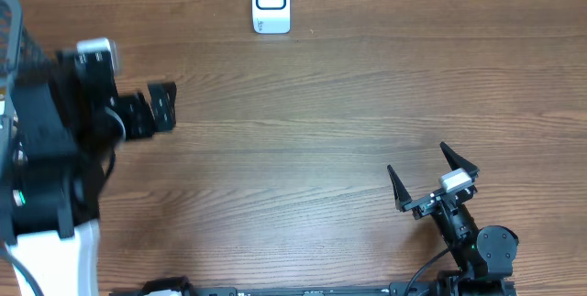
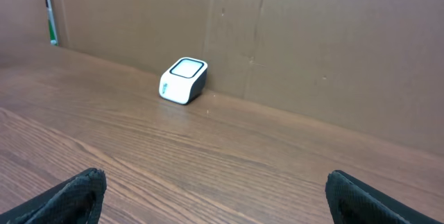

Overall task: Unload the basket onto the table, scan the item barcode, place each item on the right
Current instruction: 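Reach the left gripper into the basket and grasp the green-lidded jar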

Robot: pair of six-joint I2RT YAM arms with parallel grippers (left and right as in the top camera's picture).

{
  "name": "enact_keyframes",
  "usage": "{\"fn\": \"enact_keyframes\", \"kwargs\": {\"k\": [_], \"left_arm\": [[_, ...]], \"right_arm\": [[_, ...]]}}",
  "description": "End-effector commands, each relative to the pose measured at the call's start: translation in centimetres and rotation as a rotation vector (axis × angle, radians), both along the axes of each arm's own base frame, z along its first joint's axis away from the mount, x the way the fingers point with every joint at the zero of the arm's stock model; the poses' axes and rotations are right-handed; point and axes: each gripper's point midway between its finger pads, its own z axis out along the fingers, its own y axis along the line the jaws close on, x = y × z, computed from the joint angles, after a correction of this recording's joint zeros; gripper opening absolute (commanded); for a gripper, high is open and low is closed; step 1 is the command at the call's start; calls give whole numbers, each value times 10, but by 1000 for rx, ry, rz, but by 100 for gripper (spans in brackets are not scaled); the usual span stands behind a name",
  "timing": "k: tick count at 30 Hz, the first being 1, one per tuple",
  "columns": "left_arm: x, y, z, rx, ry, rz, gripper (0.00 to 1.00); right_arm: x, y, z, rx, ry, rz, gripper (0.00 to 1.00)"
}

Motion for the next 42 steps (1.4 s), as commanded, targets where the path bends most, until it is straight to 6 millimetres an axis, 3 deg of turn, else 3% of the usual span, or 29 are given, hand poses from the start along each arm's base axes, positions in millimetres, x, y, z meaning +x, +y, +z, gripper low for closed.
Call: {"fn": "enact_keyframes", "kwargs": {"k": [1,6,10,16,21,27,33,39,42], "left_arm": [[20,-7,17,-14,9,-50,100],[39,-25,14,-92,11,-136,100],[47,-8,34,-83,-42,-78,100],[37,57,76,-141,-119,180,100],[10,136,99,-147,-194,492,100],[-20,203,100,-123,-229,763,100],[-18,241,93,-97,-237,847,100],[-20,279,65,-88,-167,955,100],[-17,295,45,-99,-112,962,93]], "right_arm": [[0,1,-3,4,2,3,100],[0,1,-3,4,2,3,100],[0,1,-3,4,2,3,100],[0,1,-3,4,2,3,100],[0,1,-3,4,2,3,100],[0,1,-3,4,2,3,100],[0,1,-3,4,2,3,100],[0,1,-3,4,2,3,100],[0,1,-3,4,2,3,100]]}}
